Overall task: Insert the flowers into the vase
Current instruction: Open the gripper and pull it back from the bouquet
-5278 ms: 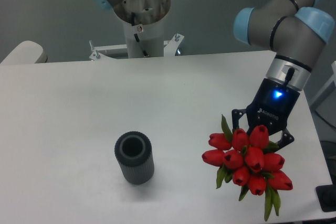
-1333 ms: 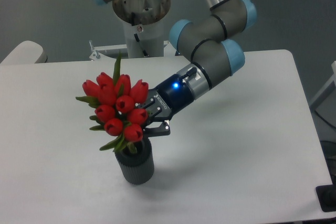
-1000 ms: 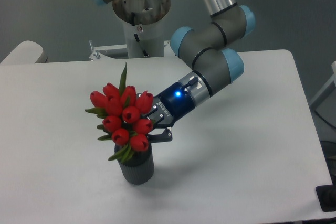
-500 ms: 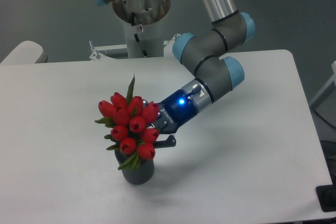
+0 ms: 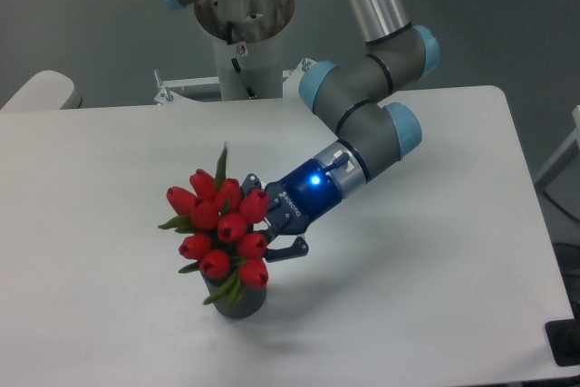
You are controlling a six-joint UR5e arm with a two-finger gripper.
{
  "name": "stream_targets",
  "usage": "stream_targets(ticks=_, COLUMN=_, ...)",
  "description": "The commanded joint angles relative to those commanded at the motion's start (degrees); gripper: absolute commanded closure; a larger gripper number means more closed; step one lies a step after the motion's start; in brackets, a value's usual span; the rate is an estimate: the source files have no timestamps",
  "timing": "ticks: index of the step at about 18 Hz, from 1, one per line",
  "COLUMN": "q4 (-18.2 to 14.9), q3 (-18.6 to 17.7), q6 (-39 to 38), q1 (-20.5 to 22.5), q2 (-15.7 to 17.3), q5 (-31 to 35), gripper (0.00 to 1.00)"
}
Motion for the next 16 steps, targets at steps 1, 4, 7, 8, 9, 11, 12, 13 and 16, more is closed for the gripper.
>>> stream_targets(ticks=1, q4=0.00, q3=-0.18, q6=0.00, q1=0.00, q2=0.00, q5=0.00, gripper=0.47)
stream_targets(ticks=4, q4=0.00, q3=-0.09, q6=0.00, q1=0.00, q2=-0.09, q5=0.00, gripper=0.24)
stream_targets(ticks=7, q4=0.00, q3=0.08, q6=0.00, q1=0.26, q2=-0.35, q5=0.00, gripper=0.00)
stream_targets(ticks=8, q4=0.00, q3=0.17, q6=0.00, q1=0.61, q2=-0.44, q5=0.00, gripper=0.00)
stream_targets(ticks=9, q4=0.00, q3=0.17, q6=0.09, q1=0.70, q2=-0.44, q5=0.09, gripper=0.00)
stream_targets(ticks=11, q4=0.00, q3=-0.61, q6=1.92, q1=1.31, q2=-0.61, q5=0.26, gripper=0.00)
stream_targets(ticks=12, q4=0.00, q3=-1.75, q6=5.50, q1=2.01, q2=-0.79, q5=0.26, gripper=0.00)
stream_targets(ticks=13, q4=0.00, q3=-2.20, q6=7.28, q1=2.20, q2=-0.88, q5=0.26, gripper=0.00)
stream_targets(ticks=16, q4=0.00, q3=-2.37, q6=7.91, q1=3.07, q2=-0.79, q5=0.26, gripper=0.00)
